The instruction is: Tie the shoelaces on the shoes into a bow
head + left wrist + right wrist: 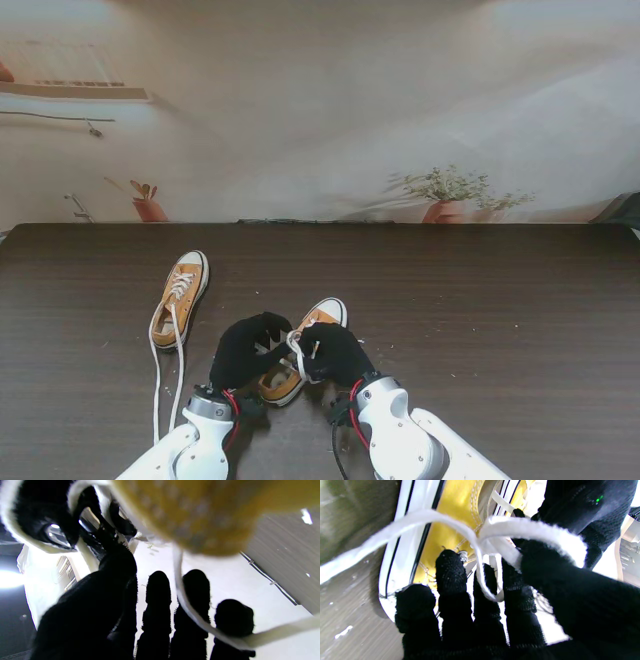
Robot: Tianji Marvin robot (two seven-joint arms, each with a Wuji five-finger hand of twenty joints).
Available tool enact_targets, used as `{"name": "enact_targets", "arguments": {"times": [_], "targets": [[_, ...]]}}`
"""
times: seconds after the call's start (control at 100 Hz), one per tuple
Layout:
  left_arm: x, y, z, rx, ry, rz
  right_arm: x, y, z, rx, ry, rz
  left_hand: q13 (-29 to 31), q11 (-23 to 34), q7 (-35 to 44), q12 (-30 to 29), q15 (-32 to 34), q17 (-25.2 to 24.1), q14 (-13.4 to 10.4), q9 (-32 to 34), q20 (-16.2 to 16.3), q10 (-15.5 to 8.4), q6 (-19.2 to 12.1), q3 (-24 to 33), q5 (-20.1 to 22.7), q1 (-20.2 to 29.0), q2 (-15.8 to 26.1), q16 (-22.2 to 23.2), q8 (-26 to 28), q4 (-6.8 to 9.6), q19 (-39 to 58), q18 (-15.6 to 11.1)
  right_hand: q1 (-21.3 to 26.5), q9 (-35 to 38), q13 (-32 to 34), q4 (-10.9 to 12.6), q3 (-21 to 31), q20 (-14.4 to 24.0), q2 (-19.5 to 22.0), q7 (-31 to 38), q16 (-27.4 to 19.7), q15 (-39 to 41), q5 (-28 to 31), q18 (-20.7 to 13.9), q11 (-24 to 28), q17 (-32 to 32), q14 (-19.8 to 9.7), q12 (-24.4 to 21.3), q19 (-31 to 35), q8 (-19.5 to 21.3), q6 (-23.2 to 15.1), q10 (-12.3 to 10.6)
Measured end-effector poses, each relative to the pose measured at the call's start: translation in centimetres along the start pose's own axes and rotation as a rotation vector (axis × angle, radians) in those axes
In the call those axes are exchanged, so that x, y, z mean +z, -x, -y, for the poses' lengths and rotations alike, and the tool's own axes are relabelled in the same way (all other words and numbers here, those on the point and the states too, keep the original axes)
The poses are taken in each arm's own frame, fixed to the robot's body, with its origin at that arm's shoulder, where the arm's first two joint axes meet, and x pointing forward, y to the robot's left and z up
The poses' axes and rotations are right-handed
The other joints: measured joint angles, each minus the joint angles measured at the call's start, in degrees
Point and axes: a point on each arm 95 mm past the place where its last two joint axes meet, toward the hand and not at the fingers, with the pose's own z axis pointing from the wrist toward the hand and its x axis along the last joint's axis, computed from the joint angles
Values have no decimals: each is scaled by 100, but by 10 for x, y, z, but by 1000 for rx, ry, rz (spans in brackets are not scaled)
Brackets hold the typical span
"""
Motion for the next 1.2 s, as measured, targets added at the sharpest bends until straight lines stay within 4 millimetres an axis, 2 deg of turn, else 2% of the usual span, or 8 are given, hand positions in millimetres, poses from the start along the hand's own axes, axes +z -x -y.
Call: {"name": "enact_targets", "arguments": {"times": [0.17,0.27,0.67,1.2], "targets": [[2,-1,-2,-10,5,-5,0,0,-1,0,1,-1,0,-56,-154,0,0,-12,0,1,0,0,-1,-46,220,145,4,0,-369,22,-2,0,0,0,0,0,0,0,0,-1,0,0,0,0,0,0,0,0,0,0,-2,0],[3,-1,-3,-14,10,-9,0,1,-1,0,1,-1,0,-57,-305,0,0,-28,0,2,0,0,-1,-46,220,160,10,1,-574,148,-36,0,0,0,0,0,0,0,0,-1,0,0,0,0,0,0,0,0,0,0,-2,0],[5,-2,-6,-27,26,-21,-1,3,-2,-2,-3,1,0,-74,-365,7,0,-50,0,36,5,0,-2,152,221,228,11,2,-650,224,-64,0,0,0,0,0,0,0,0,8,0,0,0,0,0,0,0,0,0,0,-3,0],[12,-3,-11,-49,28,-25,-1,3,-4,1,2,-5,0,-131,-266,31,0,-94,0,50,12,3,-3,163,603,352,12,8,-805,224,-71,0,0,0,0,0,0,0,1,11,0,0,-2,0,0,0,0,0,0,0,5,0]]}}
